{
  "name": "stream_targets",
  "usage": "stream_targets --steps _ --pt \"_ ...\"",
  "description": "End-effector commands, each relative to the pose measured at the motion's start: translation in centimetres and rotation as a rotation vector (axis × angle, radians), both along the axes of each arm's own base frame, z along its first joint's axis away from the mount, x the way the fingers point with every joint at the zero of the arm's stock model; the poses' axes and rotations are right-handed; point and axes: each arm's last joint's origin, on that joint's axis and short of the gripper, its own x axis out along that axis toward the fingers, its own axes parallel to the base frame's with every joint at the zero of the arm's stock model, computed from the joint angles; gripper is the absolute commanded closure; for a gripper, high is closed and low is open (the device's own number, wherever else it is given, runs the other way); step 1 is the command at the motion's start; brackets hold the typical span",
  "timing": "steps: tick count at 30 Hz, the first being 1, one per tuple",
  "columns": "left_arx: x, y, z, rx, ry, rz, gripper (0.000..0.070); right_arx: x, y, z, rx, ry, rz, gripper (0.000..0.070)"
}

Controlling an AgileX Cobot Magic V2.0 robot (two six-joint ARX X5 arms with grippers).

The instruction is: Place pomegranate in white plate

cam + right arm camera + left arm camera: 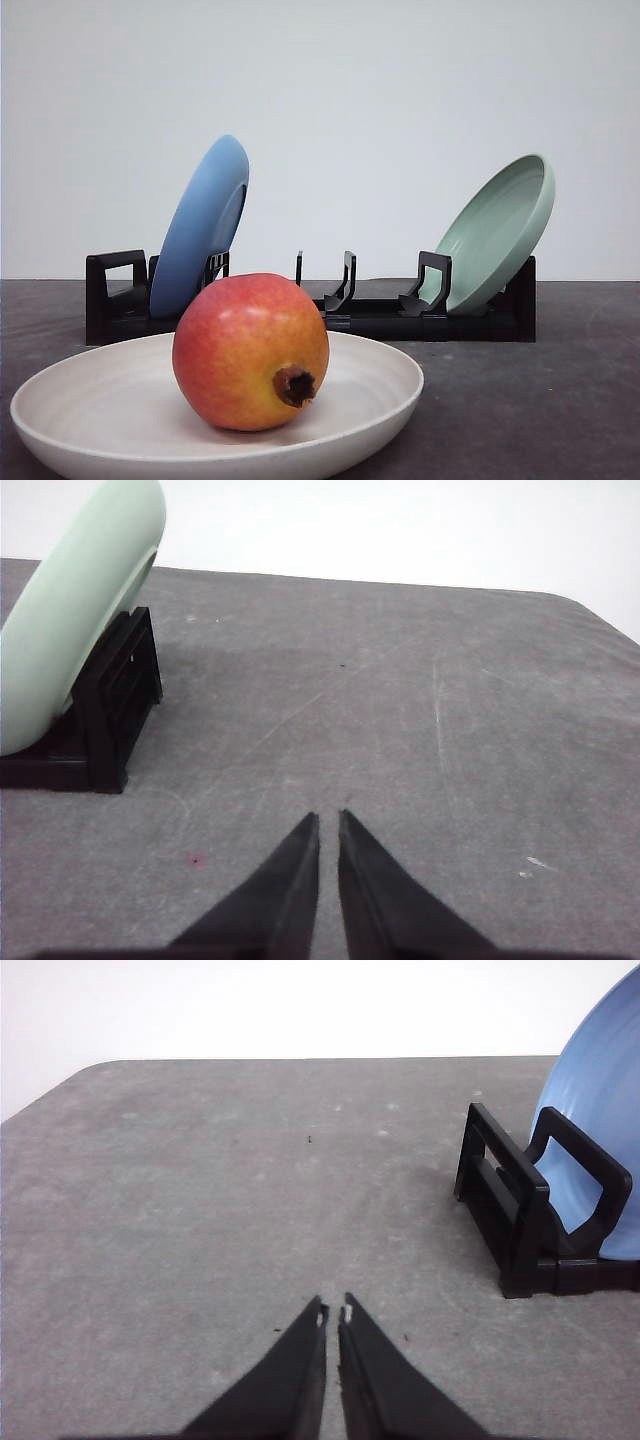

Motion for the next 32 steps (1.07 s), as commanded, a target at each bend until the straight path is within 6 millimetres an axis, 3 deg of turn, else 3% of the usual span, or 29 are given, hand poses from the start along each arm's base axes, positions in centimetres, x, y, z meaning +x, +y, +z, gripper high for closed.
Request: stream_targets --steps 1,32 --pt "0.03 0.02 -0.36 -0.004 0.013 0.003 0.0700 0.03 0.01 -0.04 -0.005 -0.006 0.000 0.0668" --pt "0.03 0.02 -0.36 -0.004 0.013 0.003 0.0700 0.03 0.01 -0.04 -0.005 -0.006 0.000 0.0668"
